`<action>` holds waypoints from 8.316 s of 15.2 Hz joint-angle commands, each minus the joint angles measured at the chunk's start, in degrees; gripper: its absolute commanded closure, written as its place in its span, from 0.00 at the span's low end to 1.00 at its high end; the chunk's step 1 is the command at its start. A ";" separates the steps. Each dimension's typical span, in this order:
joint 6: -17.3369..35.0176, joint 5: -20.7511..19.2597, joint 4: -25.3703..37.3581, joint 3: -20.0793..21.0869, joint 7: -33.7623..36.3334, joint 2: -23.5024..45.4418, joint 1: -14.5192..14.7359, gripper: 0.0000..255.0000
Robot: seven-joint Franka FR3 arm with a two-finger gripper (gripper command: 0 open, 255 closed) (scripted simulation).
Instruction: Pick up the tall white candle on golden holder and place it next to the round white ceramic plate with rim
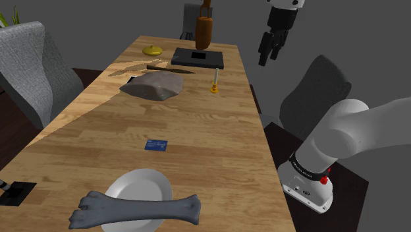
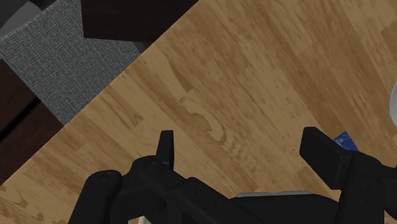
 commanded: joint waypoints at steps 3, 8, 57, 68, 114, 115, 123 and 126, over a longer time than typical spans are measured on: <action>5.41 -0.59 -2.88 -0.91 -1.36 0.62 -0.22 0.00; 19.40 -1.70 -8.48 -3.35 -4.75 4.24 -0.72 0.00; 73.63 27.67 1.36 -15.28 -40.25 50.85 6.57 1.00; 66.67 16.98 2.87 -17.19 -31.22 44.39 7.12 1.00; 46.38 -2.40 1.99 1.48 5.80 20.97 9.80 1.00; 46.27 -2.60 1.67 2.67 7.41 20.56 10.11 1.00; 44.86 -3.74 1.55 12.51 20.20 19.45 12.52 1.00; 44.11 -4.26 2.62 16.30 25.02 20.03 13.28 1.00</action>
